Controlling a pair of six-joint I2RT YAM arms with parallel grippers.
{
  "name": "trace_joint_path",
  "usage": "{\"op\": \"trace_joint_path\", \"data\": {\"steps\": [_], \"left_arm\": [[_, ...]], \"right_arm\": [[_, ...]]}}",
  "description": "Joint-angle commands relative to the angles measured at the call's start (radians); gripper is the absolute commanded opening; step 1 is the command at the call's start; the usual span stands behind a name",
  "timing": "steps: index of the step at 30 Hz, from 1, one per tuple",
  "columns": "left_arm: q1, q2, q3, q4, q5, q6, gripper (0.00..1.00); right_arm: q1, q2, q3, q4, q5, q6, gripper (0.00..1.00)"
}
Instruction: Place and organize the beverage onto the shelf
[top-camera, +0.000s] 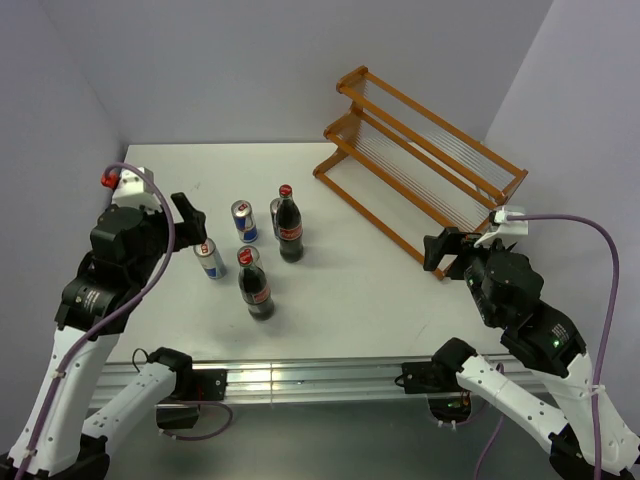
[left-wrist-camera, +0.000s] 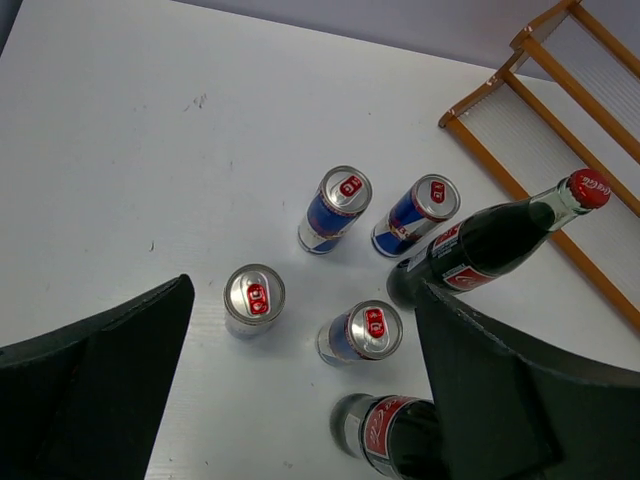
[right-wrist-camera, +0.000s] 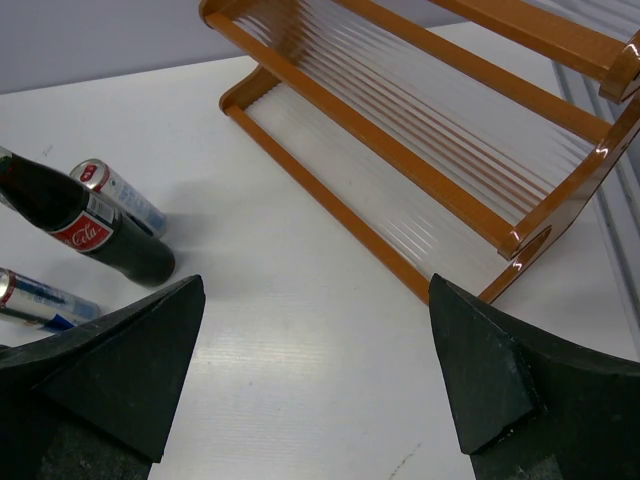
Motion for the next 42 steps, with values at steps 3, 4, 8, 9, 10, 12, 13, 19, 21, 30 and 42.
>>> {"op": "trace_joint_path", "data": {"steps": [3, 4, 8, 9, 10, 12, 13, 19, 21, 30, 42], "left_arm": [[-0.003, 0.044, 0.075, 0.053, 0.049, -0.015, 0.99], [-0.003, 0.051, 0.083, 0.056, 0.086, -0.012, 0.99], [-0.003, 0.106, 0.127, 0.091, 0.211, 0.002, 1.0], [-0.003, 0.116, 0.137, 0.098, 0.236, 0.002, 1.0], [-0.005, 0.127, 0.144, 0.105, 0.276, 0.001, 0.99], [-0.011, 0.165, 0.17, 0.13, 0.298, -0.009, 0.99], [-0.016, 0.179, 0.181, 0.134, 0.302, -0.01, 1.0], [-0.12, 0.322, 0.267, 0.165, 0.209, -0.007, 1.0], [-0.161, 0.356, 0.27, 0.209, 0.206, -0.001, 1.0], [-0.39, 0.475, 0.218, 0.394, 0.031, 0.074, 0.99], [-0.428, 0.604, 0.129, 0.53, -0.196, 0.062, 0.93]], "right_arm": [[0.007, 0.006, -0.008, 0.033, 0.022, 0.0, 1.0], [0.007, 0.011, -0.007, 0.031, 0.024, 0.0, 1.0], [0.005, 0.031, -0.011, 0.03, -0.005, -0.003, 1.0], [0.005, 0.032, -0.015, 0.033, -0.013, -0.008, 1.0], [0.007, 0.04, -0.017, 0.036, -0.021, -0.008, 1.0], [0.005, 0.049, -0.017, 0.034, -0.031, -0.003, 1.0], [0.007, 0.058, -0.017, 0.033, -0.031, -0.002, 1.0], [0.005, 0.066, -0.035, 0.059, -0.054, 0.005, 1.0], [0.007, 0.068, -0.046, 0.065, -0.065, 0.006, 1.0], [0.005, 0.085, -0.055, 0.094, -0.099, 0.003, 1.0], [0.005, 0.091, -0.08, 0.125, -0.148, 0.002, 1.0]]}}
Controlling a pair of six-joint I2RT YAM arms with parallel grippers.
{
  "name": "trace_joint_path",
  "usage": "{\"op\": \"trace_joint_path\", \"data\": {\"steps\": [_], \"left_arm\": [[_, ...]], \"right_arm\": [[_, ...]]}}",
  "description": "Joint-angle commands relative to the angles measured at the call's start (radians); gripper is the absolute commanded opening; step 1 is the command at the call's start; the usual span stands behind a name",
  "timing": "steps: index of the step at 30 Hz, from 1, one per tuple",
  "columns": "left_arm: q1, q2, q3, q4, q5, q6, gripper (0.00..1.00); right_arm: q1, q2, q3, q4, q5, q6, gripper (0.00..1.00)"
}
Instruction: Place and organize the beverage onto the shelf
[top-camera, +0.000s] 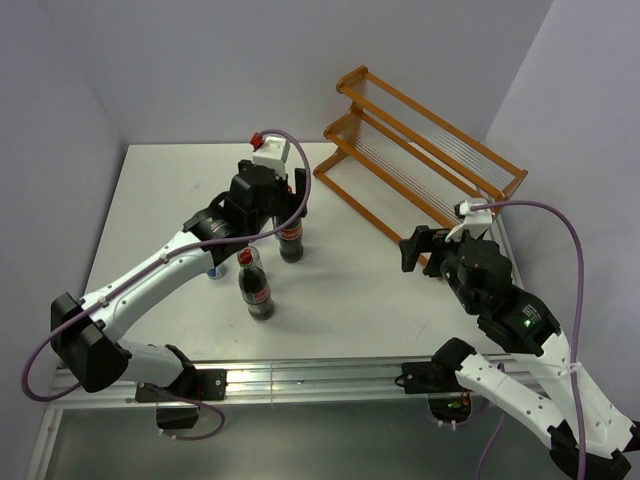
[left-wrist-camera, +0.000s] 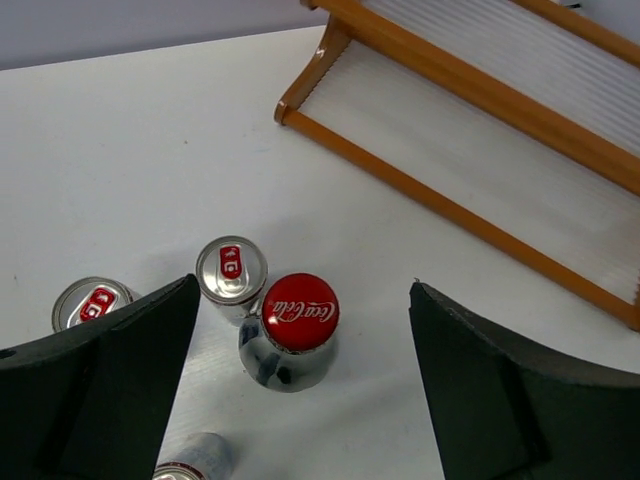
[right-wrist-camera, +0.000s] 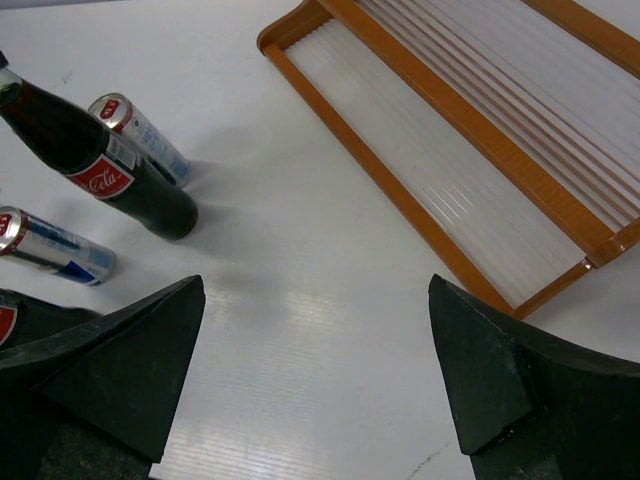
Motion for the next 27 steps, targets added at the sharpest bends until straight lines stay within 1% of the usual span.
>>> {"op": "trace_joint_path", "data": {"steps": [1, 2, 4, 6, 7, 10, 14, 15, 16, 18, 19, 22, 24, 27], "left_arm": [[-0.003, 0.009, -0.037, 0.099, -0.081, 0.005, 0.91], [-0.005, 0.01, -0.046, 0.109, -0.078, 0.003, 0.88], [-0.003, 0.018, -0.066, 0.138, -0.066, 0.002, 0.79], [-0.003, 0.026, -0.077, 0.152, -0.055, -0.006, 0.72], [-0.003, 0.03, -0.084, 0.167, -0.054, -0.006, 0.66], [-0.005, 0.055, -0.084, 0.181, -0.058, -0.003, 0.63], [-0.008, 0.07, -0.084, 0.205, -0.058, 0.005, 0.62], [-0.008, 0.072, -0.081, 0.207, -0.06, 0.006, 0.58], [-0.009, 0.078, -0.074, 0.205, -0.066, 0.006, 0.49], [-0.014, 0.076, -0.066, 0.204, -0.066, 0.011, 0.39], [-0.017, 0.076, -0.057, 0.204, -0.066, 0.014, 0.24], [-0.031, 0.069, -0.026, 0.189, -0.068, 0.025, 0.0], [-0.051, 0.069, 0.001, 0.155, -0.069, 0.029, 0.0], [-0.081, 0.073, 0.095, 0.097, -0.063, 0.032, 0.0]], "right_arm": [[0.005, 0.01, -0.009, 0.057, -0.013, 0.001, 1.0], [0.005, 0.011, -0.009, 0.059, -0.014, -0.003, 1.0], [0.005, 0.022, -0.006, 0.059, -0.017, -0.003, 1.0], [0.005, 0.027, -0.005, 0.059, -0.022, -0.007, 1.0], [0.005, 0.028, -0.003, 0.059, -0.025, -0.008, 1.0], [0.007, 0.033, 0.001, 0.057, -0.036, -0.011, 1.0], [0.005, 0.037, -0.002, 0.059, -0.045, -0.013, 1.0], [0.007, 0.04, -0.003, 0.061, -0.046, -0.013, 1.0], [0.005, 0.043, -0.003, 0.062, -0.046, -0.013, 1.0], [0.005, 0.053, -0.006, 0.067, -0.051, -0.014, 1.0], [0.005, 0.056, -0.008, 0.071, -0.051, -0.014, 1.0], [0.007, 0.071, -0.011, 0.085, -0.056, -0.019, 1.0], [0.005, 0.082, -0.014, 0.103, -0.062, -0.022, 1.0], [0.005, 0.091, -0.028, 0.142, -0.088, -0.034, 1.0]]}}
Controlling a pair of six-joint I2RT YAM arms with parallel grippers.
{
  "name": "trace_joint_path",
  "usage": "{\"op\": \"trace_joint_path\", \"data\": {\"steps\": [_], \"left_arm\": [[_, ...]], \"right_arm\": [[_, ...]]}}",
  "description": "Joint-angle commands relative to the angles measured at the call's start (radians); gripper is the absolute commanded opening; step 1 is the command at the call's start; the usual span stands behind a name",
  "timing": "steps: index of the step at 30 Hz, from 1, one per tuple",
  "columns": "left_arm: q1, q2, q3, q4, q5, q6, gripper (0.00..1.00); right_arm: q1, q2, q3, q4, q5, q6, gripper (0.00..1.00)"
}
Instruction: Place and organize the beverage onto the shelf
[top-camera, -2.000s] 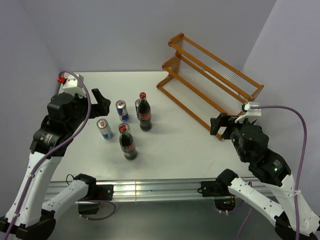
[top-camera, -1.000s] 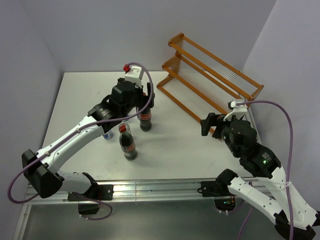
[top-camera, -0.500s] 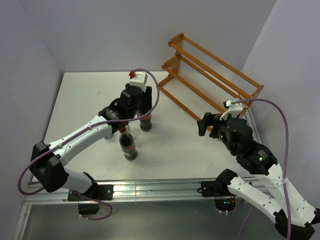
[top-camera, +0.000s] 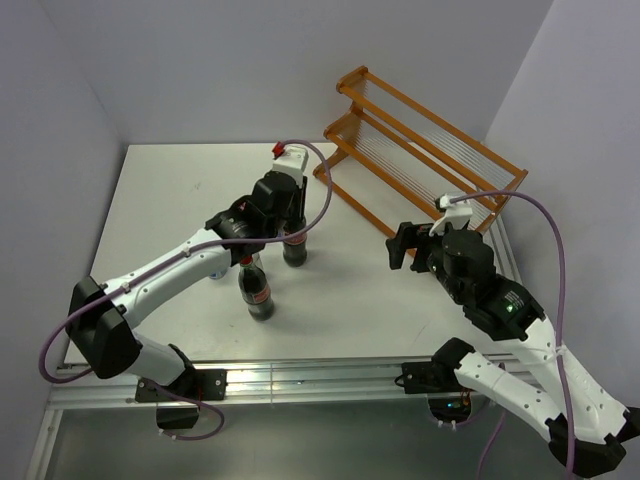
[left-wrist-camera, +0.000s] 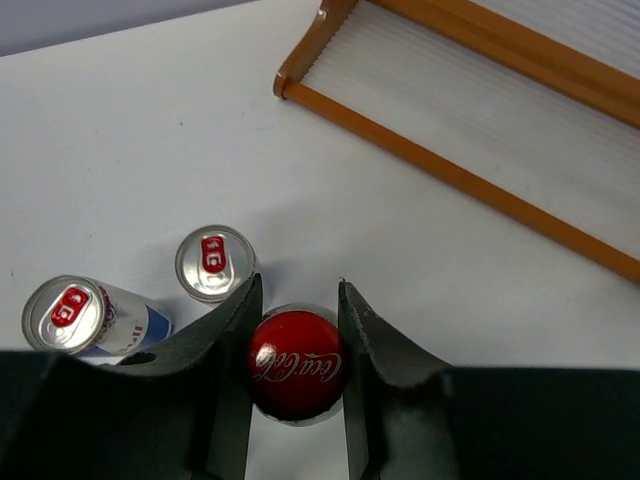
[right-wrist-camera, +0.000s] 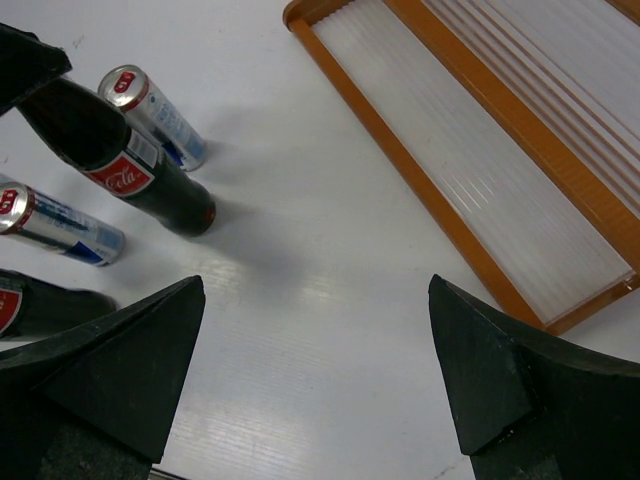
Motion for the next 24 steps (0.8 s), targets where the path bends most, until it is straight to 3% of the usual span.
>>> {"op": "trace_joint_path", "data": {"steps": [1, 7, 10, 14, 18, 24], "left_arm": [[-0.045, -0.016, 0.154, 0.008, 0.016, -0.005, 0.0], [-0.073, -0.005, 0.301, -0.108, 0.09, -0.057, 0.0], [-0.074, -0.001, 0.372, -0.174, 0.148, -0.093, 0.0], [-0.074, 0.001, 0.444, -0.226, 0.248, -0.129, 0.0], [-0.074, -0.002, 0.519, -0.268, 0.354, -0.149, 0.0], [-0.074, 0.021, 0.634, -0.37, 0.484, -0.155, 0.0]], "right_arm": [[0.005, 0.014, -0.019, 0.096, -0.036, -0.03, 1.0], [0.005, 0.049, -0.042, 0.18, -0.135, -0.056, 0.99], [0.007, 0.065, -0.068, 0.242, -0.259, -0.079, 0.98], [0.007, 0.089, -0.099, 0.321, -0.539, -0.104, 0.98], [0.007, 0.109, -0.133, 0.423, -0.675, -0.104, 0.98], [0.034, 0.068, -0.203, 0.547, -0.672, -0.122, 0.96]]}}
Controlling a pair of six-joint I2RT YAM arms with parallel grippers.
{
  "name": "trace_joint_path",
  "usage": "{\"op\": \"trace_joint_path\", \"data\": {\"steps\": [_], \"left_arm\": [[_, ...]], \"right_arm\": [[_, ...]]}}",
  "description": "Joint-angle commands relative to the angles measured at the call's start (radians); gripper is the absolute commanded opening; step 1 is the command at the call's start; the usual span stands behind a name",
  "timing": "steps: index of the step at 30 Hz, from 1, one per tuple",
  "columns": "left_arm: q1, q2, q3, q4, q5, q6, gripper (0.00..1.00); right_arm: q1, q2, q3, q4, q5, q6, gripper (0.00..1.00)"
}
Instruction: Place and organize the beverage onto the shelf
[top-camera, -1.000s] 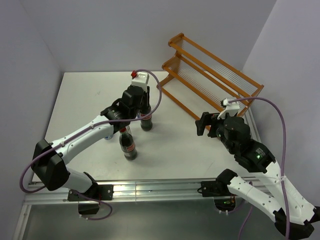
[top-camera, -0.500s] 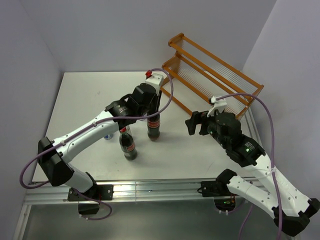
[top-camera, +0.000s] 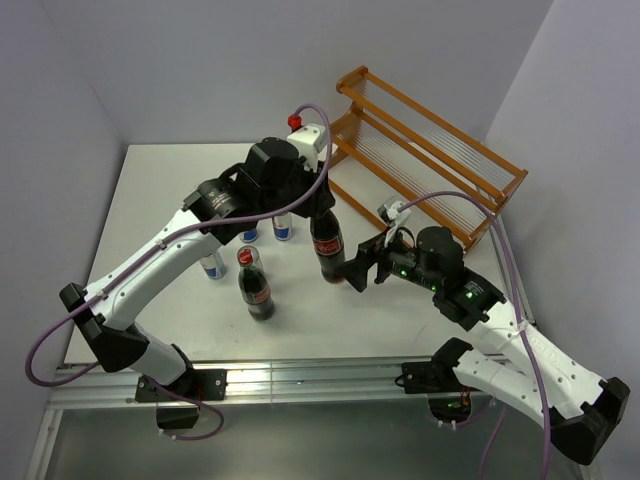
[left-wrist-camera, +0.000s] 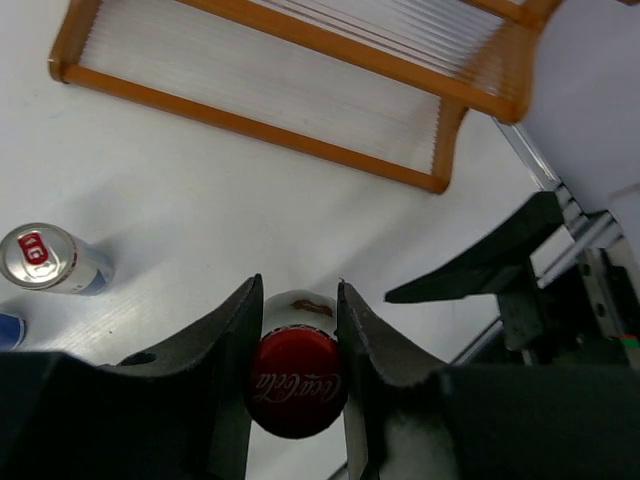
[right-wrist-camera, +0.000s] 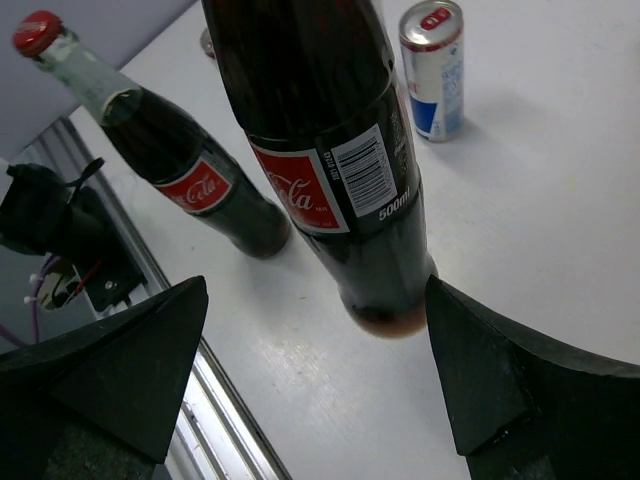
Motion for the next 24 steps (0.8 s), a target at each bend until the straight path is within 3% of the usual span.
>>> {"op": "trace_joint_path", "data": {"steps": [1, 16, 20, 24], "left_arm": [[-0.002, -0.031, 0.163, 0.101, 0.133, -0.044, 0.0], [-0.007, 0.027, 0.277, 0.025, 0.356, -0.012, 0.0], [-0.015, 0.027, 0.287, 0.005, 0.364, 0.005, 0.0], [-0.015, 0.01, 0.277, 0.009, 0.376, 0.008, 0.0]], "right_arm": [[0.029, -0.044, -0.025, 0.155, -0.041, -0.038, 0.96], [0.182, 0.077, 0.051, 0.166, 0.153, -0.137, 0.92], [0.196, 0.12, 0.077, 0.16, 0.144, -0.144, 0.81], [0.203, 0.143, 0.084, 0.178, 0.145, -0.146, 0.8]]}}
